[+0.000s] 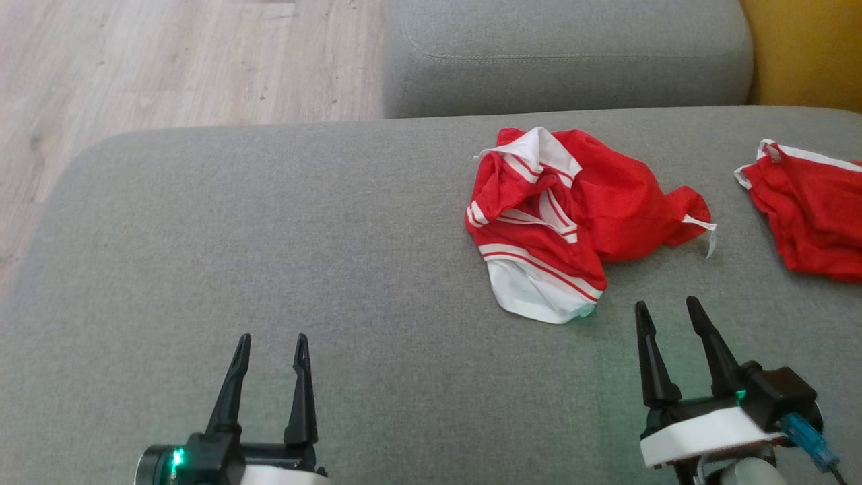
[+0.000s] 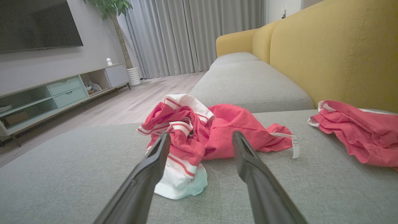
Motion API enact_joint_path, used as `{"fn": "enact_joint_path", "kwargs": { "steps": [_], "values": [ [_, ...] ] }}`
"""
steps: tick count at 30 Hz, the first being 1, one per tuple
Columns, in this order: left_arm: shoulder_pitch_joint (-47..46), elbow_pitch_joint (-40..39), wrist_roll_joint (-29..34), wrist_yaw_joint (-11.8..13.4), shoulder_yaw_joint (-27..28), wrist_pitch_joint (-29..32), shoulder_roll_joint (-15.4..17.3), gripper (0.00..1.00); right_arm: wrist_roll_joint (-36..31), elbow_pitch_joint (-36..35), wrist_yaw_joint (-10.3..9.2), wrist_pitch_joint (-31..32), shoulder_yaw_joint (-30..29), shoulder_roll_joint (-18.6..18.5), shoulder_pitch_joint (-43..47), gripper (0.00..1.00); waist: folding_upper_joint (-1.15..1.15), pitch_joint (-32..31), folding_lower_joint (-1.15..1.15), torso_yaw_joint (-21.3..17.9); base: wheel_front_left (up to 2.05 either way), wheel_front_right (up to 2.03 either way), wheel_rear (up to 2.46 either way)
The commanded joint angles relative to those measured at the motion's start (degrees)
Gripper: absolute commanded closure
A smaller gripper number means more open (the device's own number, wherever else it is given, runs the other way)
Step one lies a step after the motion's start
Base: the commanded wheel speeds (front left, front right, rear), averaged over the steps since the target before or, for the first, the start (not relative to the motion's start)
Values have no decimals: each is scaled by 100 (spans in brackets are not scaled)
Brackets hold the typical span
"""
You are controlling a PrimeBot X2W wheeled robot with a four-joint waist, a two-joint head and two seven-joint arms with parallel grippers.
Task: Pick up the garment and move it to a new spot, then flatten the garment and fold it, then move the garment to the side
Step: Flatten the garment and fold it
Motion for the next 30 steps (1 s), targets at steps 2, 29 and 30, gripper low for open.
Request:
{"fn": "enact_joint_path", "kwargs": {
  "steps": [2,29,30],
  "values": [
    [-212,-139,-59,12,125,-53,-35,0,-53,-163,-6,-22,149,-17,-111,0,0,7,0,-48,0,0,0],
    [-3248,1875,-722,-732,-2461,625,-36,0,108,-914,-6,-22,420,-17,-887,0,0,1795,0,-2300,0,0,0],
    [-3365,1936,-754,-693,-2529,662,-36,0,129,-917,-6,-22,442,-17,-903,0,0,1856,0,-2342,0,0,0]
  ]
}}
